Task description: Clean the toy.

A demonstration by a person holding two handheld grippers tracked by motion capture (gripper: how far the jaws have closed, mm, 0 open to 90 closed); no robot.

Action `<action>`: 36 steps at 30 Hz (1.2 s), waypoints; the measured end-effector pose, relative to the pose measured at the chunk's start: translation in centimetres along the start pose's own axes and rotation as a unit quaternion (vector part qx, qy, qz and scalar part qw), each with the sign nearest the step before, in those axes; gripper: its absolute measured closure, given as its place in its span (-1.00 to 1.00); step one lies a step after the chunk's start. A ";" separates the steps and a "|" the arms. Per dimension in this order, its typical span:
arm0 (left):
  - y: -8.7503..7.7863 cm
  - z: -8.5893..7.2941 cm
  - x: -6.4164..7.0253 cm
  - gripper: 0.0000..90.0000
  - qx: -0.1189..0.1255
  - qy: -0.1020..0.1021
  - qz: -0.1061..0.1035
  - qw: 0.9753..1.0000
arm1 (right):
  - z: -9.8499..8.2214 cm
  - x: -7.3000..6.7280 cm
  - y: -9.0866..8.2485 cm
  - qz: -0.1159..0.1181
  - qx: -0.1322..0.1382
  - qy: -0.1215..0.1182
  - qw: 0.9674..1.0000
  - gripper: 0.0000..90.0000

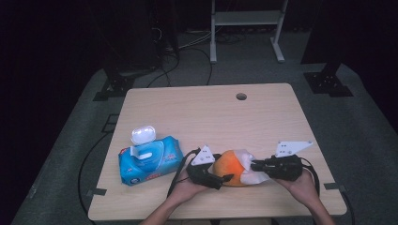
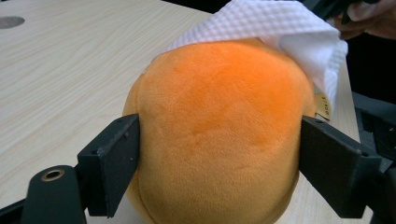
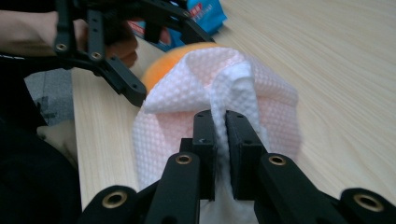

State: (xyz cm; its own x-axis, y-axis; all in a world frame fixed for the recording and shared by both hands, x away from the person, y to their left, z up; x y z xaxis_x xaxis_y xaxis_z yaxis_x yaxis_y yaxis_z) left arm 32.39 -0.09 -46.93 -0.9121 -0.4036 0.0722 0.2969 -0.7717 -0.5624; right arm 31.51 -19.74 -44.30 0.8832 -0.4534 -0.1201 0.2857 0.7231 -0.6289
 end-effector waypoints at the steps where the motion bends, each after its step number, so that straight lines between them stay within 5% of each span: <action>1: 0.1 0.1 0.1 -0.63 0.000 0.003 0.000 1.000 | 0.0 0.1 -0.3 -0.004 -0.001 0.003 1.000 0.82; 7: 0.4 0.3 0.8 -0.63 -0.003 0.027 0.008 1.000 | 2.1 -1.4 -0.4 -0.015 0.036 -0.038 0.999 0.79; 10: 0.1 0.2 0.6 -0.61 0.003 0.026 0.015 1.000 | 1.6 -1.2 0.4 -0.026 0.006 -0.041 0.999 0.79; 14: -0.2 0.4 0.6 -0.55 0.008 0.027 0.013 1.000 | 1.1 -0.5 -0.5 -0.052 0.004 -0.026 0.998 0.81; 17: 0.1 0.5 0.9 -0.54 0.008 0.031 0.011 0.999 | 2.2 -1.5 -0.6 -0.038 0.032 -0.038 0.998 0.82; 20: 0.3 0.6 1.4 -0.55 0.006 0.042 0.011 0.999 | 2.9 -2.3 0.1 -0.035 0.023 -0.056 0.998 0.82; 22: 0.1 0.5 1.2 -0.60 0.007 0.038 0.004 0.999 | 2.2 -2.0 1.0 -0.043 -0.001 -0.060 0.997 0.83; 28: -0.2 0.5 0.3 -0.83 0.017 0.001 -0.007 1.000 | 1.3 -1.2 0.3 -0.033 0.004 -0.038 0.999 0.83; 31: 0.1 0.4 0.5 -0.56 0.012 -0.001 -0.024 1.000 | 1.2 -0.9 0.1 -0.035 0.000 -0.033 0.999 0.83; 36: 0.2 1.0 1.3 -0.31 0.015 0.021 -0.013 1.000 | 1.8 -1.3 -0.4 -0.055 0.009 -0.047 0.997 0.83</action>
State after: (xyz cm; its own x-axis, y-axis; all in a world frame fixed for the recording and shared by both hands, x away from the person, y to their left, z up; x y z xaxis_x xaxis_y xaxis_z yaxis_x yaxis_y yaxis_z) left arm 31.52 -1.30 -46.09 -0.9303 -0.3633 0.0512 0.2813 -0.7960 -0.5360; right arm 30.92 -18.52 -42.56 0.8766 -0.4807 0.0224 0.3891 0.6806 -0.6208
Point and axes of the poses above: each handheld gripper's, and its own axes: y roughly forward along the jaws, z roughly out of its top, x roughly to its right, the point moved 6 cm from there along y, roughly forward along the jaws, and after that the axes turned 7 degrees about -x, right-handed, at the moved point
